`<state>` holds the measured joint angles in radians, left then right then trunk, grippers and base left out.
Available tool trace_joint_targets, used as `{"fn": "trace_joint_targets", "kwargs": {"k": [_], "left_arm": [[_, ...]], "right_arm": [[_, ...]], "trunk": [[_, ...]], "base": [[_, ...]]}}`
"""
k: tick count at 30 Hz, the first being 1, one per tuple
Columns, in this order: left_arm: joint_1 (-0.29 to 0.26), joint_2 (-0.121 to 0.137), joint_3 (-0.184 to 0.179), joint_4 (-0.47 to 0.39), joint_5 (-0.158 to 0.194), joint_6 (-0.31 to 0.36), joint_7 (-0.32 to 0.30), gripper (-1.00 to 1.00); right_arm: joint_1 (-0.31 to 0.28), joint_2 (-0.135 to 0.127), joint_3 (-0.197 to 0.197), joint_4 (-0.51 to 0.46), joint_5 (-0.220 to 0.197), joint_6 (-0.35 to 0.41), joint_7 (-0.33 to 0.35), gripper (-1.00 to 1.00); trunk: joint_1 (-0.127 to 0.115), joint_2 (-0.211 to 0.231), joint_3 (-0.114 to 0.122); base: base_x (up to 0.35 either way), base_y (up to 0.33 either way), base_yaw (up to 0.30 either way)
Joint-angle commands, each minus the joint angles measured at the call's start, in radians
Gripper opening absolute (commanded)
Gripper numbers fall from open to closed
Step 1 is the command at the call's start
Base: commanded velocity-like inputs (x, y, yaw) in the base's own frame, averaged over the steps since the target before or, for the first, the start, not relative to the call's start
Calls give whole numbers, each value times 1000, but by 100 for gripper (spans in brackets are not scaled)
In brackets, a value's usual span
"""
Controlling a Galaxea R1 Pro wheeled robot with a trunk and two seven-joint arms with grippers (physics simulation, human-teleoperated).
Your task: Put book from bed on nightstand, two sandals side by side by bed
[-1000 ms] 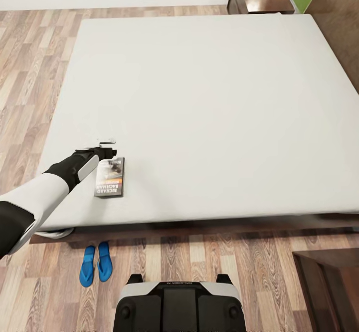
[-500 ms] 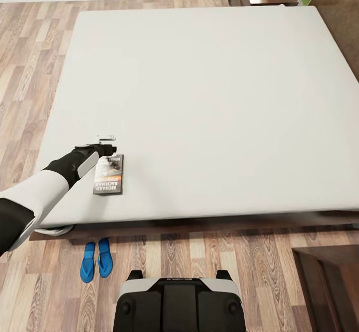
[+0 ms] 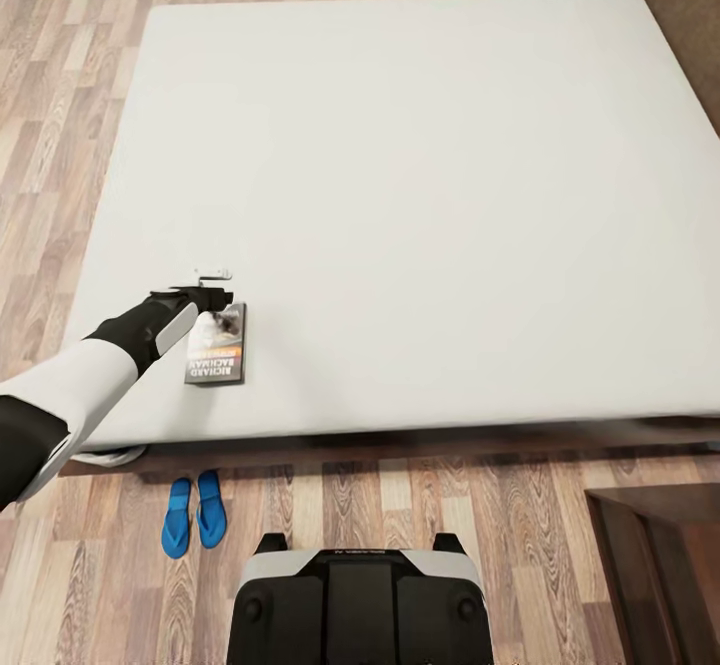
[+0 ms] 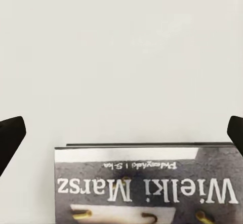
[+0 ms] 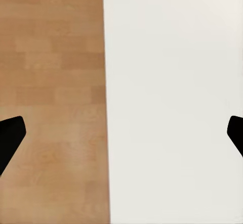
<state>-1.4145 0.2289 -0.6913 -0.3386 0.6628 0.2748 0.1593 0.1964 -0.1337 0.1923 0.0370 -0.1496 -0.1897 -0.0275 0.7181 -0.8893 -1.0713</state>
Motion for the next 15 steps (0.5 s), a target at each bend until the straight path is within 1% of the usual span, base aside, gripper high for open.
{"fn": "trace_joint_targets", "kwargs": {"k": [1, 9, 15], "left_arm": [[-1, 2, -8, -3, 10, 4, 8, 100], [-1, 1, -8, -3, 7, 4, 8, 100], [-1, 1, -8, -3, 6, 4, 8, 100]], "right_arm": [[0, 0, 9, 1, -10, -5, -1, 100], [0, 1, 9, 1, -10, -5, -2, 100], [0, 2, 9, 1, -10, -5, -2, 100]], "trunk": [[0, -1, -2], [0, -1, -13], [0, -1, -17]], "base": [[0, 0, 0], [0, 0, 0], [0, 0, 0]]}}
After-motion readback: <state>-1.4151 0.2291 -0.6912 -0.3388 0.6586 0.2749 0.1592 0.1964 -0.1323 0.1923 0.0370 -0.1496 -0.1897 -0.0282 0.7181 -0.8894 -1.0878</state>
